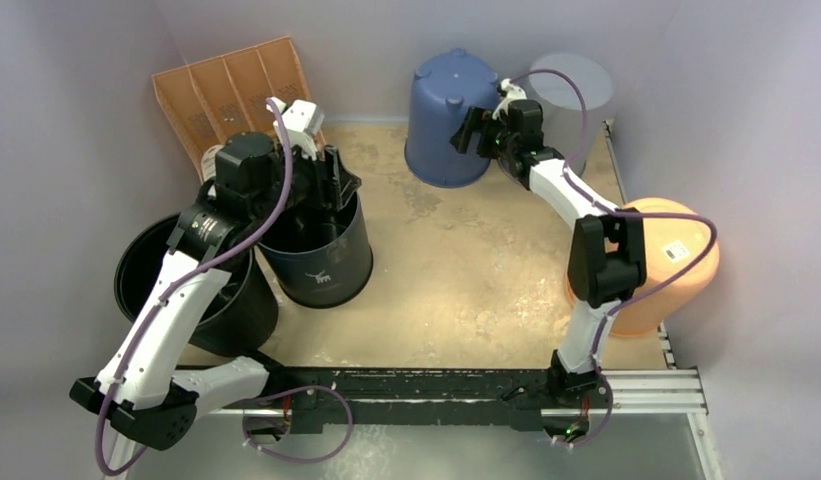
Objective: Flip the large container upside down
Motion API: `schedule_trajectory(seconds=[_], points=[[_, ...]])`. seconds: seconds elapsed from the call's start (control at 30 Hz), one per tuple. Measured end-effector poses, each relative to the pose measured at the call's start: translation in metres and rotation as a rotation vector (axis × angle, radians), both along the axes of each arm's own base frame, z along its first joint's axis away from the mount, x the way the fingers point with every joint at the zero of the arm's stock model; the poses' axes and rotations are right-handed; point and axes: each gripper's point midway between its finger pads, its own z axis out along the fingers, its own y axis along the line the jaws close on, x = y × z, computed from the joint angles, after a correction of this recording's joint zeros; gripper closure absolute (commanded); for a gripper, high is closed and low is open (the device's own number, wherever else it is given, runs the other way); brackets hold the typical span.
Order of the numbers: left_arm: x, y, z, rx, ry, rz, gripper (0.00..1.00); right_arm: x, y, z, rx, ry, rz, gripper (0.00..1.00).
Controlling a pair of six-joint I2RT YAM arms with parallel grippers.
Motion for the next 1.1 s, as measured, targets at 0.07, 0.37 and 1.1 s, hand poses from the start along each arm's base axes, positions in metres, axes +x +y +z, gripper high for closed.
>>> schedule_trajectory(seconds=[0.07,0.37,1.1], points=[[-0.001,0.003,-0.006,0.031,0.011,0.001,0.41,-0.016,-0.002,-0.002,-0.007,0.019,0.011,0.0],[0.011,0.03,-0.052,0.28,0.143,0.105,0.41,-0.137,-0.031,0.079,0.015,-0.114,0.011,0.0],[0.013,-0.018,-0.124,0.302,0.27,0.114,1.0,-0.185,-0.053,0.072,-0.027,-0.037,-0.05,0.0]])
